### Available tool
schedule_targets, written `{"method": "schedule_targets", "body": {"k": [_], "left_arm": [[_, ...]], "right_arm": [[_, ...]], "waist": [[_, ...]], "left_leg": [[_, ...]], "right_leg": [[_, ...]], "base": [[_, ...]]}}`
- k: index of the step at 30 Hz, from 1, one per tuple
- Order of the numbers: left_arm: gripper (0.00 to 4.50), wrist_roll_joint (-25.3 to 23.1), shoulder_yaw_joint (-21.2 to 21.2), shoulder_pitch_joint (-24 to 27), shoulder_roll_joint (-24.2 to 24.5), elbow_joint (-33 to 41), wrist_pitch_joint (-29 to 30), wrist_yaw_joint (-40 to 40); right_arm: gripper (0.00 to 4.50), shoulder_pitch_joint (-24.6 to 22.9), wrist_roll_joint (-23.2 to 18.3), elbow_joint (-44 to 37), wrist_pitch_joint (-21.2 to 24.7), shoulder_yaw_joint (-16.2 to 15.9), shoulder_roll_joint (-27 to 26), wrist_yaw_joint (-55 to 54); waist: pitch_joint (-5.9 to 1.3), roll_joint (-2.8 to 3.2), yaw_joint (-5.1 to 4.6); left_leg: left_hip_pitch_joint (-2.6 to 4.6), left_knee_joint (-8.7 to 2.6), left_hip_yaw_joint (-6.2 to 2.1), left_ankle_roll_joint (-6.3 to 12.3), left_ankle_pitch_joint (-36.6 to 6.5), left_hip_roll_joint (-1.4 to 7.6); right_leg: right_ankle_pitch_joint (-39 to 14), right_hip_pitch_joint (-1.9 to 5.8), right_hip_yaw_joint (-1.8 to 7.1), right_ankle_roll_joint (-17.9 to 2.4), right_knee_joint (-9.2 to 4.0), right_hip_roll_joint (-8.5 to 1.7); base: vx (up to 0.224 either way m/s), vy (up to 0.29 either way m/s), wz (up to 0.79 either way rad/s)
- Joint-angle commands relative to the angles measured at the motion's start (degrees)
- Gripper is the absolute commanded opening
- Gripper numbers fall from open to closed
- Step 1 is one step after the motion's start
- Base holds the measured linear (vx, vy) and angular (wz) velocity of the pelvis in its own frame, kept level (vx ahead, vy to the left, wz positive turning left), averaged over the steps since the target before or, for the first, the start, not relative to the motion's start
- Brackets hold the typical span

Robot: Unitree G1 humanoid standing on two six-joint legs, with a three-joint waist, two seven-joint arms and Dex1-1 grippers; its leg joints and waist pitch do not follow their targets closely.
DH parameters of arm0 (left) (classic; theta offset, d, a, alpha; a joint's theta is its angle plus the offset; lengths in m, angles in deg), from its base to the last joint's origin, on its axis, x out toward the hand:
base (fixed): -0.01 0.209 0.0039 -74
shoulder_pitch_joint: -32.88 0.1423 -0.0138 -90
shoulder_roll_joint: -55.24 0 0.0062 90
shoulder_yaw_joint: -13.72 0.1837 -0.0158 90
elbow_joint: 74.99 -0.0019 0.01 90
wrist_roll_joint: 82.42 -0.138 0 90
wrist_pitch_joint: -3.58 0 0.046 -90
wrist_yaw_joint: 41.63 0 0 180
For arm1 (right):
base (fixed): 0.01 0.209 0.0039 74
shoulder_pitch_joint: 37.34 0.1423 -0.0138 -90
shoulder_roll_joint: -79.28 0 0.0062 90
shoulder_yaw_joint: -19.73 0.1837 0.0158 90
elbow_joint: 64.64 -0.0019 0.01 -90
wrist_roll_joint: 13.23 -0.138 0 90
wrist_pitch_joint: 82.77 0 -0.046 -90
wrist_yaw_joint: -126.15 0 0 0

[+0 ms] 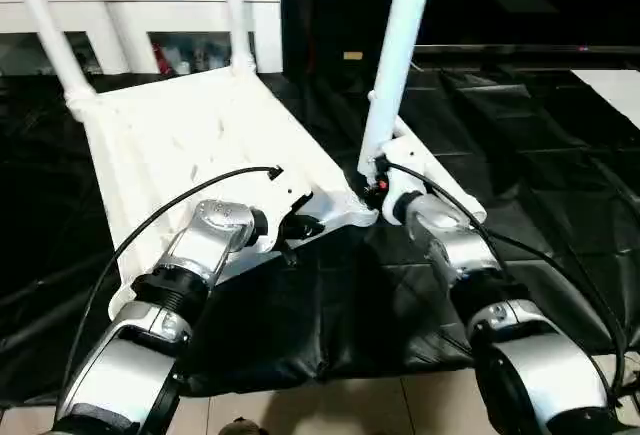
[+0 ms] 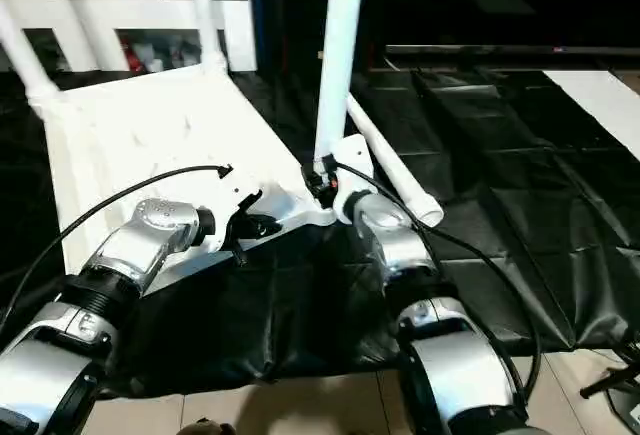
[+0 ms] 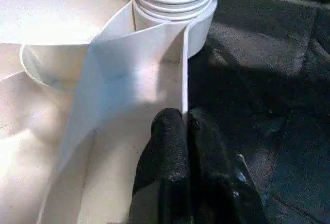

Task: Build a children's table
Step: Insert table leg to table base, then rotate leg to tighten

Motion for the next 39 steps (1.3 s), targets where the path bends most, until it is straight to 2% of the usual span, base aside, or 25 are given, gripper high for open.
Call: {"method": "schedule_targets", "body": {"k": [1, 2, 4, 5, 9, 12, 14, 15, 17, 18, 20, 22, 23, 25, 26, 27, 29, 33, 35, 37, 38, 39], "left_arm": [[0.00, 1.3, -0.4, -1.6, -1.4, 5.0, -0.8, -0.6], [0.00, 1.3, -0.4, -1.6, -1.4, 5.0, -0.9, -0.5], [0.00, 1.4, -0.2, -1.2, -0.8, 5.6, -1.0, 0.4], [0.00, 1.4, -0.1, -0.7, -0.4, 6.4, -1.0, 1.2], [0.00, 1.4, 0.3, -0.3, 0.6, 6.8, -2.1, 3.1], [0.00, 1.5, 0.6, -0.1, 1.4, 6.9, -2.8, 4.9], [0.00, 1.9, 1.4, 0.5, 2.8, 7.7, -4.7, 8.2], [0.00, 2.0, 1.6, 0.7, 3.2, 7.9, -5.1, 9.1], [0.00, 2.3, 1.9, 1.0, 3.9, 8.3, -5.5, 10.9], [0.00, 2.8, 2.3, 1.4, 4.9, 8.7, -6.4, 13.5], [0.00, 3.5, 3.0, 2.2, 6.5, 9.5, -8.1, 17.7], [0.00, 3.6, 3.3, 2.5, 7.2, 9.9, -8.9, 19.2], [0.00, 3.9, 3.6, 2.8, 8.1, 10.1, -9.7, 21.4], [0.00, 4.3, 3.7, 3.0, 9.2, 10.2, -10.6, 24.3], [0.00, 4.5, 3.7, 3.0, 9.5, 10.1, -10.8, 25.1], [0.00, 4.8, 3.7, 3.0, 9.8, 10.0, -11.1, 26.3], [0.00, 5.4, 3.7, 2.9, 10.5, 9.9, -11.3, 28.4], [0.00, 5.7, 4.0, 2.9, 11.2, 9.5, -12.5, 30.9], [0.00, 5.2, 4.6, 2.9, 11.9, 8.8, -13.9, 32.4], [0.00, 5.1, 4.7, 2.9, 11.9, 8.6, -14.0, 32.7], [0.00, 4.9, 4.9, 2.9, 12.1, 8.2, -14.4, 33.2], [0.00, 4.8, 5.0, 2.8, 12.2, 8.0, -14.5, 33.4]], "right_arm": [[2.24, -2.9, 0.4, 5.7, 3.2, -1.7, -3.6, 1.5], [2.59, -2.9, 0.3, 5.7, 3.1, -1.6, -3.6, 1.6], [2.59, -2.6, -0.5, 5.5, 1.9, -0.8, -3.6, 2.6], [2.79, -2.3, -0.8, 5.5, 1.2, -0.1, -3.5, 3.3], [3.11, -1.8, -1.3, 4.9, 0.3, 0.2, -3.0, 5.7], [3.27, -1.5, -1.4, 4.3, -0.5, 0.0, -2.2, 8.0], [3.53, -1.8, -1.0, 3.0, -1.2, -0.7, -0.9, 11.7], [3.59, -1.9, -0.9, 2.5, -1.5, -1.0, -0.5, 13.1], [3.59, -2.4, -0.8, 1.4, -1.6, -1.9, 0.4, 16.0], [3.59, -3.1, -0.4, -0.1, -1.6, -3.3, 1.6, 19.9], [3.59, -4.3, 0.2, -2.2, -1.9, -5.5, 3.7, 26.1], [3.59, -4.8, 0.5, -2.9, -2.1, -6.3, 4.5, 28.6], [3.59, -5.5, 0.6, -4.4, -2.1, -7.5, 6.0, 32.5], [3.59, -6.5, 0.6, -6.6, -1.9, -9.0, 8.3, 38.2], [3.59, -6.7, 0.4, -7.2, -1.7, -9.3, 8.8, 39.8], [3.59, -6.9, 0.3, -8.2, -1.4, -9.7, 9.5, 42.2], [3.59, -7.3, 0.1, -10.0, -1.0, -10.5, 11.0, 46.6], [3.59, -7.9, -0.1, -12.4, -0.6, -12.0, 12.5, 50.5], [3.33, -7.9, 0.0, -13.3, -0.4, -13.0, 13.0, 52.8], [3.25, -7.9, 0.0, -13.4, -0.4, -13.2, 13.1, 53.1], [3.08, -8.2, -0.1, -13.8, 0.2, -13.3, 13.0, 53.9], [3.08, -8.4, -0.1, -14.1, 0.4, -13.3, 13.0, 54.1]], "waist": [[-3.04, 0.36, -0.03], [-3.02, 0.41, -0.04], [-3.03, 0.58, -0.08], [-3.28, 0.41, -0.09], [-3.28, 0.50, 0.02], [-3.55, 0.51, 0.10], [-3.57, 0.51, 0.20], [-3.67, 0.44, 0.25], [-4.00, 0.79, 0.59], [-4.01, 0.91, 0.70], [-4.37, 0.86, 1.44], [-4.50, 0.92, 1.71], [-4.60, 1.07, 1.76], [-4.79, 0.86, 1.93], [-4.72, 0.99, 2.12], [-4.60, 0.97, 2.49], [-4.39, 0.97, 2.95], [-3.93, 0.93, 3.11], [-3.77, 0.95, 3.14], [-3.76, 0.91, 3.14], [-3.73, 0.89, 3.16], [-3.71, 0.81, 3.09]], "left_leg": [[1.50, -4.48, -0.75, -2.16, -30.4, 1.09], [1.47, -4.49, -0.75, -2.17, -30.3, 1.06], [1.58, -4.48, -0.74, -2.26, -30.7, 1.09], [1.34, -4.50, -0.77, -2.22, -30.0, 1.16], [1.17, -4.51, -0.48, -1.93, -28.0, 1.17], [0.84, -4.47, -0.36, -1.40, -25.3, 1.22], [0.96, -4.36, -0.15, -1.15, -24.3, 1.26], [0.80, -4.25, -0.05, -0.92, -23.3, 1.22], [0.91, -4.03, 0.15, -0.46, -20.5, 1.41], [0.95, -3.81, 0.39, -0.10, -19.0, 1.44], [0.44, -3.44, 0.46, 1.10, -14.6, 1.53], [0.61, -3.08, 0.62, 1.68, -12.7, 1.51], [0.57, -2.99, 0.60, 1.85, -12.2, 1.45], [0.44, -2.61, 0.67, 2.99, -9.9, 1.35], [0.40, -2.46, 0.77, 3.71, -9.7, 1.37], [0.48, -2.54, 0.77, 3.78, -11.1, 1.48], [0.57, -2.80, 0.72, 2.71, -14.2, 1.62], [0.84, -3.24, 0.59, 0.46, -19.9, 1.73], [0.96, -3.37, 0.49, -0.30, -21.9, 1.71], [1.03, -3.44, 0.44, -0.58, -22.4, 1.73], [1.02, -3.45, 0.40, -0.72, -22.6, 1.74], [0.78, -3.53, 0.28, -0.81, -22.4, 1.72]], "right_leg": [[-28.9, 0.89, 1.67, -7.8, -5.16, -3.09], [-28.8, 0.88, 1.65, -7.7, -5.16, -3.00], [-28.7, 0.77, 1.69, -7.8, -5.19, -2.99], [-27.3, 1.12, 1.72, -8.2, -4.96, -3.13], [-24.0, 1.15, 1.90, -9.2, -4.57, -2.92], [-21.0, 1.50, 2.00, -9.8, -4.14, -2.88], [-19.3, 1.45, 2.02, -10.7, -3.99, -2.75], [-18.0, 1.65, 2.06, -11.1, -3.81, -2.77], [-13.5, 1.77, 2.13, -12.4, -3.37, -2.75], [-10.9, 1.74, 2.11, -13.4, -3.07, -2.52], [-4.3, 2.44, 1.82, -14.6, -1.96, -2.15], [0.0, 2.24, 1.83, -15.8, -1.47, -2.07], [1.0, 2.38, 1.77, -16.2, -1.29, -2.04], [4.5, 2.51, 1.67, -16.8, -0.96, -1.85], [4.7, 2.31, 1.68, -17.1, -0.88, -1.91], [2.8, 2.32, 1.69, -17.0, -1.12, -2.09], [-1.9, 2.22, 1.80, -16.4, -1.41, -2.29], [-10.4, 1.82, 2.06, -14.9, -2.17, -2.49], [-14.5, 1.57, 2.19, -14.0, -2.56, -2.61], [-15.9, 1.54, 2.22, -13.6, -2.68, -2.69], [-16.7, 1.48, 2.24, -13.3, -2.75, -2.68], [-17.2, 1.63, 2.22, -13.0, -2.71, -2.73]], "base": [[0.000, 0.000, 0.00], [0.000, 0.000, 0.00], [0.000, 0.000, 0.00], [0.000, 0.000, 0.00], [0.000, 0.000, 0.00], [0.000, 0.000, 0.00], [0.000, 0.000, 0.00], [0.000, 0.000, 0.00], [0.000, 0.000, 0.00], [0.071, -0.022, 0.08], [0.000, 0.000, 0.00], [0.000, 0.000, 0.00], [0.000, 0.000, 0.00], [0.000, 0.000, 0.00], [0.000, 0.000, 0.00], [0.000, 0.000, 0.00], [0.000, 0.000, 0.00], [0.000, 0.000, 0.00], [0.000, 0.000, 0.00], [0.000, 0.000, 0.00], [0.000, 0.000, 0.00], [0.000, 0.000, 0.00]]}}
